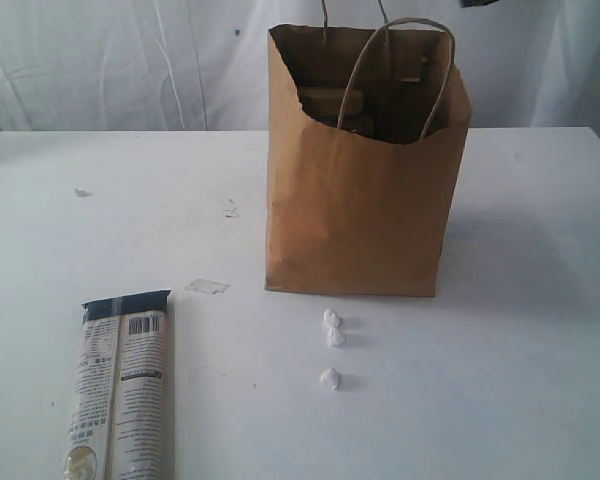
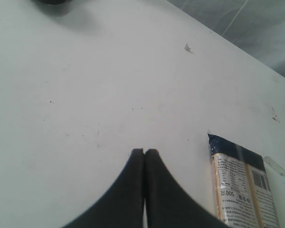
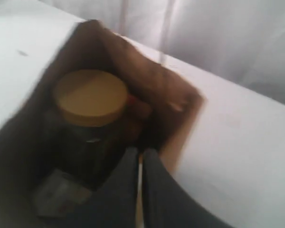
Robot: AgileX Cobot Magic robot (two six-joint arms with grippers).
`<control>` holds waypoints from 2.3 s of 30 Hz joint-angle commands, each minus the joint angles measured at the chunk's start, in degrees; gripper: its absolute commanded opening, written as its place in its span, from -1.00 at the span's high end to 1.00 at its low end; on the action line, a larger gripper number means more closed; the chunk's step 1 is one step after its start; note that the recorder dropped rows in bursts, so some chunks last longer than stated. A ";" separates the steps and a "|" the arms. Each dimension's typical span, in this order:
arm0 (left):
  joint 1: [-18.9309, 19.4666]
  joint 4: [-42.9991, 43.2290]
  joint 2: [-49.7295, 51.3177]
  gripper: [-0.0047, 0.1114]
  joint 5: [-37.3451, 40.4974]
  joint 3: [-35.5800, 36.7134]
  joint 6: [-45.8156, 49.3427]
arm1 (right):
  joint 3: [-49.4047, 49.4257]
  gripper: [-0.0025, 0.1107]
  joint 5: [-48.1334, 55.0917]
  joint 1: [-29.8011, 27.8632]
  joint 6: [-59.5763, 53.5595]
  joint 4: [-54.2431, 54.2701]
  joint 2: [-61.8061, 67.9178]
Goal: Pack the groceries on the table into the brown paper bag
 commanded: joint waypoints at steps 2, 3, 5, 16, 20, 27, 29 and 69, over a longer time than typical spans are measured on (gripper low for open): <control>0.11 0.19 -0.23 0.92 -0.03 0.25 0.13 | 4.17 0.95 -4.32 -0.27 25.21 -34.38 -3.80; 0.11 0.19 -0.23 0.92 -0.03 0.25 0.13 | 6.23 0.95 -4.44 -0.27 29.33 -39.28 -4.61; 0.11 0.19 -0.23 0.92 -0.03 0.25 0.13 | 10.85 0.95 -4.95 -0.27 34.74 -45.01 -6.43; 0.11 0.19 -0.23 0.92 -0.03 0.25 0.13 | 55.38 0.96 -38.53 -0.27 40.42 -49.27 -16.83; 0.11 0.19 -0.23 0.92 -0.03 0.25 0.13 | 61.52 0.96 -50.80 3.56 40.51 -44.74 -16.47; 0.11 0.19 -0.23 0.92 -0.03 0.25 0.13 | 61.52 0.96 -45.66 23.75 39.15 -44.86 -16.47; 0.11 0.19 -0.23 0.92 -0.03 0.25 0.13 | 61.52 0.96 -45.18 28.19 39.30 -43.58 -16.47; 0.11 0.19 -0.23 0.92 -0.03 0.25 0.13 | 40.54 0.26 -47.16 33.48 29.35 -16.42 16.36</control>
